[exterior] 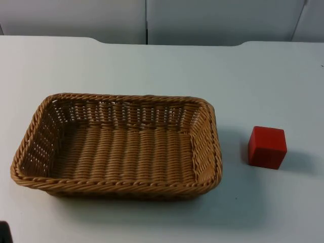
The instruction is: Pick up the basket with the left hand and place the cube into the basket with the right hand.
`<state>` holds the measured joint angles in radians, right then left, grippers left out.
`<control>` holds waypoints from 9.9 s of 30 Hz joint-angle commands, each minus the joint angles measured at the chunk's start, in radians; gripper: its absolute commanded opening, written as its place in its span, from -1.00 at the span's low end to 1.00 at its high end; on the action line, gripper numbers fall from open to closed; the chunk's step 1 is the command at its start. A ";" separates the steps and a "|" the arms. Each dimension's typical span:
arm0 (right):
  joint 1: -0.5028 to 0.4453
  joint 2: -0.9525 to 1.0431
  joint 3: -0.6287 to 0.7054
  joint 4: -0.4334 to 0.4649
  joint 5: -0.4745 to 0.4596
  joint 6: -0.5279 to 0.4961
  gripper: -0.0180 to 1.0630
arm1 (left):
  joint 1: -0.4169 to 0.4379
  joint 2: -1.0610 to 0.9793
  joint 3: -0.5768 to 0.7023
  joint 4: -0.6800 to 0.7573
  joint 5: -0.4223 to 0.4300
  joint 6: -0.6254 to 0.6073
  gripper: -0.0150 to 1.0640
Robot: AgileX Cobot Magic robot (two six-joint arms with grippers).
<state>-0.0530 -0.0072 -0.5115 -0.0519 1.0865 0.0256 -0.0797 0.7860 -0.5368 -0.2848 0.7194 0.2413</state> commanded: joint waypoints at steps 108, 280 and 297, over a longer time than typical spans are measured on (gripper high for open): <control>0.003 0.007 0.004 -0.004 -0.008 0.001 -0.97 | -0.065 1.121 -0.372 -0.195 -0.325 0.245 -0.06; 0.003 1.473 -0.291 0.632 -0.408 -0.327 -0.63 | 0.086 1.107 -0.626 -0.677 -0.008 0.412 -0.97; 0.274 1.596 -0.592 0.189 -0.370 0.114 -0.32 | 0.086 1.107 -0.626 -0.675 -0.021 0.414 -0.97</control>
<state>0.2145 1.5815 -1.0922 0.1494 0.7200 0.1195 0.0083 1.9093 -1.1543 -0.9374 0.6868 0.6570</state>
